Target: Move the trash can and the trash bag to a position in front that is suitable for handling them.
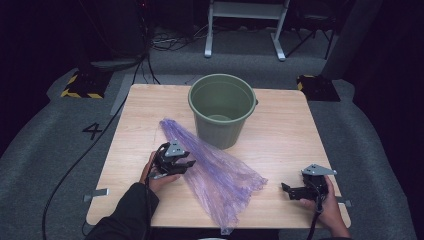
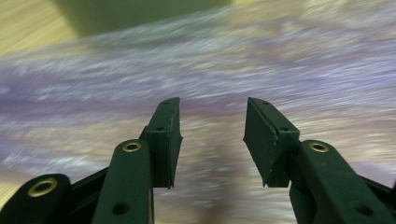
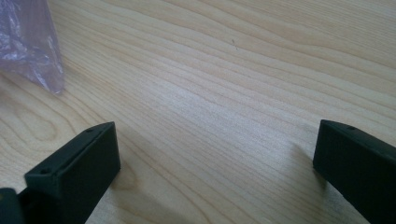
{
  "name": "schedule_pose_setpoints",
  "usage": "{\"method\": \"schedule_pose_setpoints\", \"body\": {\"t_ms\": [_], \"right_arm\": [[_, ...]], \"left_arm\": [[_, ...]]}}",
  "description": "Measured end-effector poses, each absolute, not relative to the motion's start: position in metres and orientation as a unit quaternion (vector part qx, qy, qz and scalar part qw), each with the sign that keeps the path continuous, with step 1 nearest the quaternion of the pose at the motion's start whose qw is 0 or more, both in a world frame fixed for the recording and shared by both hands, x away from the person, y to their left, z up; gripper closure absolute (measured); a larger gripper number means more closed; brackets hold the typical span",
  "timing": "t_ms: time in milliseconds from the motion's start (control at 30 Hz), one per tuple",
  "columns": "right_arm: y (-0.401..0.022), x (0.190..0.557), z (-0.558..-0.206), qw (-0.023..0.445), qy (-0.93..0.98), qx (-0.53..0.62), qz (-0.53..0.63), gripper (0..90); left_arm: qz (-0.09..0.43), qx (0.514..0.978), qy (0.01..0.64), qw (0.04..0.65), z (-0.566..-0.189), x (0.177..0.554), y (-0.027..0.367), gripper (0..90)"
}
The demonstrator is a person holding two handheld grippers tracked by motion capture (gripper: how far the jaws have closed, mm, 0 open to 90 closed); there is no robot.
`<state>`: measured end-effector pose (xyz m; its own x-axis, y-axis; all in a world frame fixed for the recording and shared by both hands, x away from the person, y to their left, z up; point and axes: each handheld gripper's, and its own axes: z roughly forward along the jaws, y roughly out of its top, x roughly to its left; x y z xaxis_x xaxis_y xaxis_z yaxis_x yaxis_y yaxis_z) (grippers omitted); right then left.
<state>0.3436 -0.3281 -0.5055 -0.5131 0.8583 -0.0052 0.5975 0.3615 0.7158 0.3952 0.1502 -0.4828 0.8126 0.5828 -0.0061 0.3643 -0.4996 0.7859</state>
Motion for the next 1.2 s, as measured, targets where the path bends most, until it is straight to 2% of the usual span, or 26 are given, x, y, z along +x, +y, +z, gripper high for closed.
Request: {"method": "schedule_pose_setpoints", "body": {"t_ms": [100, 133, 267, 433, 467, 533, 567, 633, 767, 933, 1200], "right_arm": [[-0.328, 0.344, -0.506, 0.194, 0.802, 0.454, 0.337, 0.4], [-0.328, 0.344, -0.506, 0.194, 0.802, 0.454, 0.337, 0.4], [-0.328, 0.344, -0.506, 0.194, 0.802, 0.454, 0.337, 0.4], [-0.328, 0.343, -0.506, 0.194, 0.802, 0.453, 0.337, 0.4], [-0.328, 0.343, -0.506, 0.193, 0.802, 0.453, 0.337, 0.4], [-0.328, 0.343, -0.506, 0.193, 0.803, 0.452, 0.337, 0.4], [-0.328, 0.343, -0.506, 0.193, 0.803, 0.452, 0.337, 0.4], [-0.328, 0.343, -0.506, 0.193, 0.803, 0.452, 0.337, 0.4], [-0.328, 0.343, -0.506, 0.192, 0.803, 0.451, 0.338, 0.4], [-0.328, 0.343, -0.506, 0.191, 0.804, 0.451, 0.338, 0.4], [-0.328, 0.342, -0.505, 0.192, 0.806, 0.447, 0.339, 2.6]], "left_arm": [[0.104, 0.854, 0.268, 0.434, -0.476, 0.385, 0.141, 38.9], [0.097, 0.854, 0.262, 0.438, -0.474, 0.381, 0.138, 38.9], [0.067, 0.861, 0.239, 0.444, -0.478, 0.365, 0.116, 15.9], [0.061, 0.88, 0.21, 0.421, -0.486, 0.346, 0.088, 15.7], [0.059, 0.884, 0.201, 0.417, -0.488, 0.343, 0.084, 16.4], [0.056, 0.895, 0.185, 0.402, -0.492, 0.339, 0.077, 33.8], [0.056, 0.899, 0.177, 0.396, -0.492, 0.337, 0.075, 39.7], [0.056, 0.905, 0.164, 0.388, -0.495, 0.336, 0.074, 42.4], [0.06, 0.91, 0.155, 0.38, -0.497, 0.341, 0.081, 61.8], [0.059, 0.91, 0.157, 0.379, -0.497, 0.347, 0.096, 69.4], [0.071, 0.905, 0.181, 0.379, -0.497, 0.359, 0.129, 71.1]]}}
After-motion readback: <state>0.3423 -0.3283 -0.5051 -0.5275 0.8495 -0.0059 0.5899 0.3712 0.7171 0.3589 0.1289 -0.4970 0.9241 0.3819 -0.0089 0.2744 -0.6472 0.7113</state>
